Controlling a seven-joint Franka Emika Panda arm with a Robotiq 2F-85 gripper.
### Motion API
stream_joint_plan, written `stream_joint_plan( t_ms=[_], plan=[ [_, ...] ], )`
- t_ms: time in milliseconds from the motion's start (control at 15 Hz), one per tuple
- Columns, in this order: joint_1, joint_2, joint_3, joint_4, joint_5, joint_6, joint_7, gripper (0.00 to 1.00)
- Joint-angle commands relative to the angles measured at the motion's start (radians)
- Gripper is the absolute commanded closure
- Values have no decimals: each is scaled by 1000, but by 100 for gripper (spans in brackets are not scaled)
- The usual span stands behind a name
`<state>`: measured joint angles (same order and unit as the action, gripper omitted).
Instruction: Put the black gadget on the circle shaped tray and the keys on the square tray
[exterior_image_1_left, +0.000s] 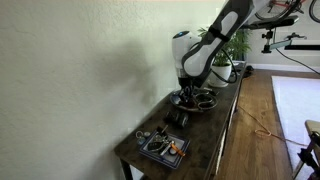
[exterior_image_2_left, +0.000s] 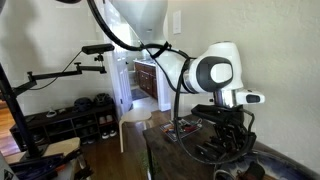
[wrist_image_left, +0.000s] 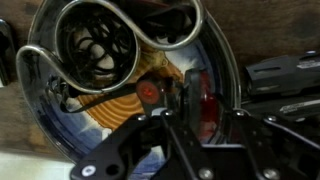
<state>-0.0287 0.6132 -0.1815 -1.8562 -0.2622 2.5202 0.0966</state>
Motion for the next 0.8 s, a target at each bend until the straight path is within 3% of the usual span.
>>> stream_joint_plan(
  t_ms=[0, 200, 267, 333, 467, 733],
  plan=[
    [-7, 48, -8, 36, -6, 26, -5, 85],
    [-13, 86, -8, 68, -1, 28, -11, 85],
    [-17, 98, -5, 78, 4, 29, -12, 74],
    [-19, 107, -4, 87, 8, 30, -11, 36],
    [-18, 114, -3, 97, 11, 36, -8, 34],
    [-10, 100, -7, 91, 9, 54, -2, 8]
  ],
)
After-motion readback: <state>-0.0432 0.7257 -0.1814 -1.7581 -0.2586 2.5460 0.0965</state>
